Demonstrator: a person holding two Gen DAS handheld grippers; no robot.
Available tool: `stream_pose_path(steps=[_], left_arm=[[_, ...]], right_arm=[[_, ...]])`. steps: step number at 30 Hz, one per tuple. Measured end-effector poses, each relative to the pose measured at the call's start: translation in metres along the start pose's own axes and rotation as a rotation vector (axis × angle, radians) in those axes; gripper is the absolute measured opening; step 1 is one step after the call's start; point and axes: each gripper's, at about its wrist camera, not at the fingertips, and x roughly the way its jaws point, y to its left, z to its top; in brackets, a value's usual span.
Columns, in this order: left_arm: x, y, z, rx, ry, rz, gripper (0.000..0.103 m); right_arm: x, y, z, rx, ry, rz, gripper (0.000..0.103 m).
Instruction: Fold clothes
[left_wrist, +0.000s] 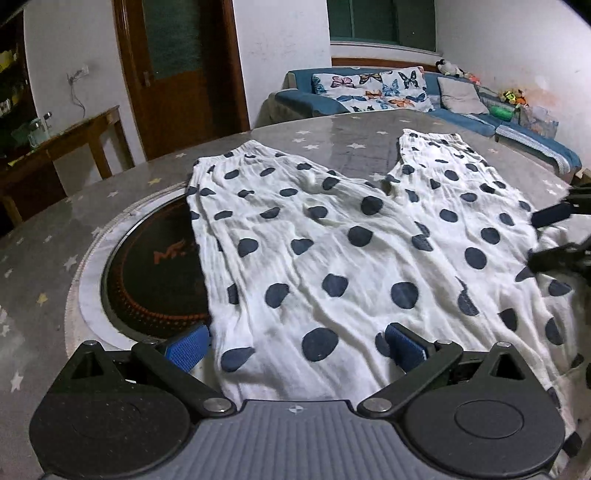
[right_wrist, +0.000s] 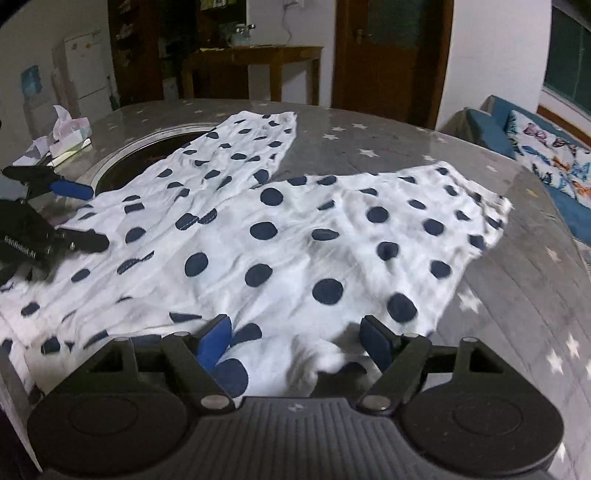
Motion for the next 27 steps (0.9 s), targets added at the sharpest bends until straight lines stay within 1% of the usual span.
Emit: stream_pose_path(steps=[4, 6, 8, 12, 14, 17, 18, 21, 27], left_arm=[[-0.005, 0.002, -0.003, 0.007, 0.005, 0.014, 0.103], [-0.011, 0.002, -0.002, 0.011, -0.004, 0.015, 0.103], [-0.017, -0.001, -0.001, 0.015, -0.018, 0.009, 0.103], [-0.027, -0.01, 0.003, 0.033, -0.039, -0.016, 0.103], [-0.029, -0.015, 0.002, 0.043, -0.042, -0.025, 0.103], [-0.028, -0.017, -0.003, 0.05, -0.027, -0.024, 0.103], [-0.027, -0.017, -0.005, 0.052, -0.019, -0.021, 0.103], [-0.025, -0.016, -0.015, 0.062, 0.006, -0.01, 0.103], [-0.029, -0.012, -0.019, 0.063, 0.008, -0.003, 0.103]], right_arm=[[-0.015, -0.002, -0.008, 0.025, -0.002, -0.036, 0.078], [-0.024, 0.002, -0.008, 0.026, -0.026, -0.057, 0.078], [-0.032, 0.008, -0.006, 0.034, -0.062, -0.036, 0.078], [-0.039, 0.032, -0.001, -0.001, -0.103, 0.046, 0.078], [-0.036, 0.044, -0.002, -0.024, -0.099, 0.086, 0.078], [-0.029, 0.057, -0.01, -0.056, -0.069, 0.104, 0.076], [-0.027, 0.058, -0.013, -0.056, -0.061, 0.104, 0.074], [-0.026, 0.057, -0.026, -0.045, -0.04, 0.092, 0.074], [-0.038, 0.057, -0.037, -0.042, -0.03, 0.084, 0.073]])
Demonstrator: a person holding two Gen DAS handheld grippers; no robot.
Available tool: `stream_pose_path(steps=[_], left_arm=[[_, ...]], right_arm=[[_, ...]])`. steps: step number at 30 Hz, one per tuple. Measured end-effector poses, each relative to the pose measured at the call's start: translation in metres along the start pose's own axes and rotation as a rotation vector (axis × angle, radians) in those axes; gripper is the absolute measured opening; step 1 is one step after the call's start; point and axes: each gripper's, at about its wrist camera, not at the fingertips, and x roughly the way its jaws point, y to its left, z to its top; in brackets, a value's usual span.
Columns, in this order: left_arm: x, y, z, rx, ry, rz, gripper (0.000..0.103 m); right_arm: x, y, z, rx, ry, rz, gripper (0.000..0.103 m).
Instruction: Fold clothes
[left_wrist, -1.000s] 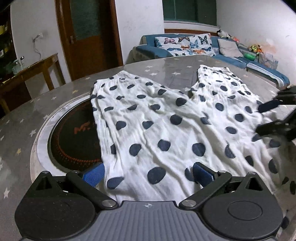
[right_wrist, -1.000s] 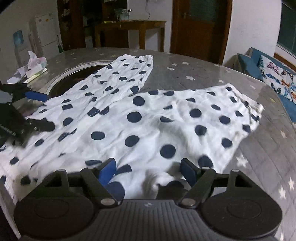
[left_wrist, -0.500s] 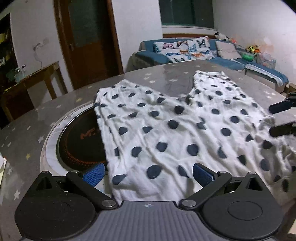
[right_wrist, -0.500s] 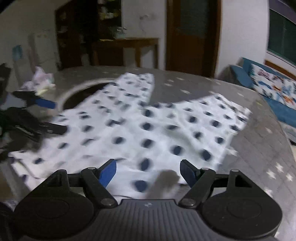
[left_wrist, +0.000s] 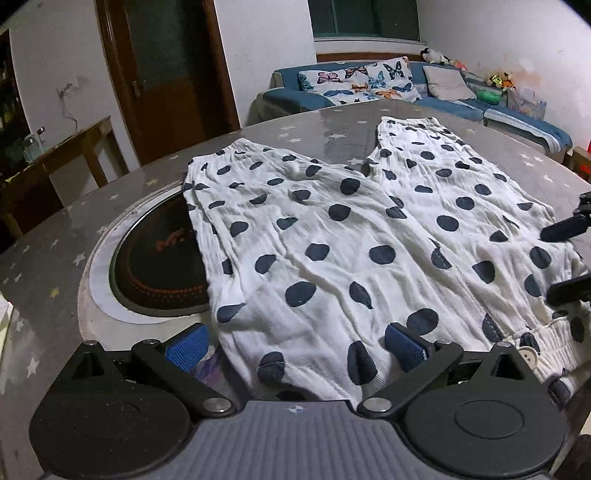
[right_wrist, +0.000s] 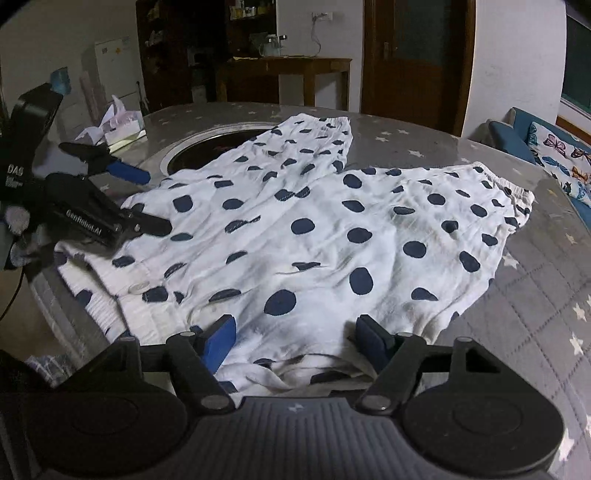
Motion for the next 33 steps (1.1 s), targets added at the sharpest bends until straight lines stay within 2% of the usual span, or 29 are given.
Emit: stream_pose_path(steps=[6, 11, 14, 20, 26, 33], left_arm=[[-0.01, -0.002, 0.01, -0.008, -0.043, 0.003, 0.103], [-0.007, -0.006, 0.008, -0.007, -0.025, 0.003, 0.103], [-0.005, -0.007, 0.005, -0.002, -0.006, 0.008, 0.103], [-0.009, -0.008, 0.012, -0.009, -0.035, 0.01, 0.102], [-0.001, 0.005, 0.008, -0.06, 0.004, 0.023, 0.101], [-0.015, 0.021, -0.002, -0.138, 0.017, 0.007, 0.098]], right_arm=[[-0.01, -0.005, 0.01, 0.062, -0.063, 0.027, 0.073], [0.004, -0.004, 0.002, 0.064, -0.024, 0.017, 0.072], [0.0, -0.006, 0.003, 0.071, -0.031, 0.025, 0.071], [-0.006, -0.015, 0.01, 0.102, -0.068, 0.002, 0.071], [0.003, -0.015, 0.006, 0.104, -0.035, 0.002, 0.07], [-0.002, -0.015, 0.018, 0.083, -0.048, -0.011, 0.069]])
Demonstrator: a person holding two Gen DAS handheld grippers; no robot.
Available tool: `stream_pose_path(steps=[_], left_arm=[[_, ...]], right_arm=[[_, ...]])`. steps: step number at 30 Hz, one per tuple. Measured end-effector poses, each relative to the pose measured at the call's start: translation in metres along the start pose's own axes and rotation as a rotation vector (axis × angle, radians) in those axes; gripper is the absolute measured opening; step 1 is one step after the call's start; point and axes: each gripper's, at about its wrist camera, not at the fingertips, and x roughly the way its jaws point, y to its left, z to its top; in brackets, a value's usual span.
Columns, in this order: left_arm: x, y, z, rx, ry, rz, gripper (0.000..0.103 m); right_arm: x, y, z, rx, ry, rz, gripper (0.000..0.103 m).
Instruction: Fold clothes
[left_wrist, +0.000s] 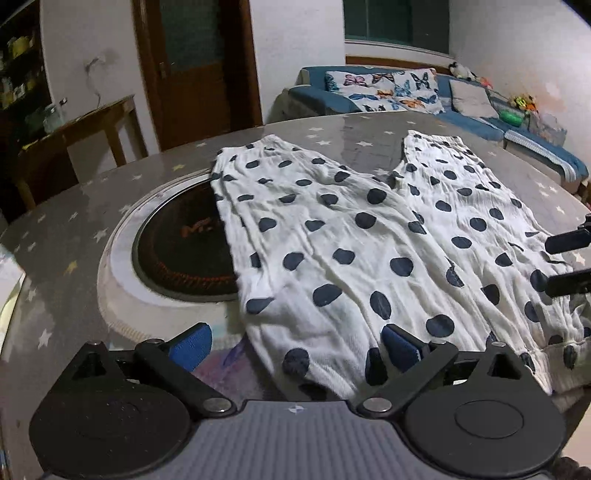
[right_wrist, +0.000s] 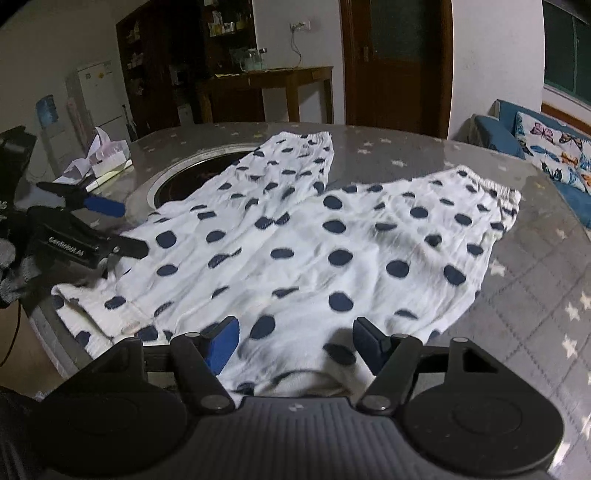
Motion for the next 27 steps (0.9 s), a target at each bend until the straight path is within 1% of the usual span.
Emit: stream_pose_path(steps=[4, 6, 7, 13, 14, 16, 18, 19, 22, 27], left_arm=[[-0.009, 0.008, -0.005, -0.067, 0.025, -0.032, 0.092], [-0.012, 0.012, -0.008, -0.103, 0.04, -0.054, 0.092], [-0.015, 0.013, -0.009, -0.118, 0.046, -0.065, 0.089], [-0.024, 0.018, -0.016, -0.191, 0.082, -0.139, 0.079], [-0.025, 0.018, -0.017, -0.199, 0.088, -0.154, 0.075], [-0.026, 0.016, -0.018, -0.204, 0.095, -0.176, 0.073], [-0.027, 0.015, -0.02, -0.208, 0.099, -0.183, 0.072], [-0.027, 0.015, -0.02, -0.213, 0.102, -0.185, 0.069], [-0.025, 0.016, -0.023, -0.233, 0.113, -0.19, 0.068], [-0.025, 0.015, -0.023, -0.23, 0.111, -0.183, 0.068]], right_arm=[[0.005, -0.001, 0.007, 0.004, 0.006, -0.006, 0.068], [0.007, 0.0, 0.011, 0.003, 0.007, 0.001, 0.066], [0.008, 0.001, 0.013, 0.001, 0.008, 0.006, 0.063], [0.019, 0.006, 0.034, -0.038, 0.027, 0.007, 0.061], [0.021, 0.007, 0.039, -0.045, 0.029, 0.008, 0.06], [0.025, 0.007, 0.05, -0.06, 0.032, 0.012, 0.059], [0.032, 0.007, 0.062, -0.067, 0.037, 0.016, 0.058], [0.035, 0.007, 0.068, -0.07, 0.039, 0.017, 0.058], [0.045, 0.005, 0.085, -0.073, 0.046, 0.022, 0.057], [0.061, 0.009, 0.099, -0.081, 0.054, 0.023, 0.056]])
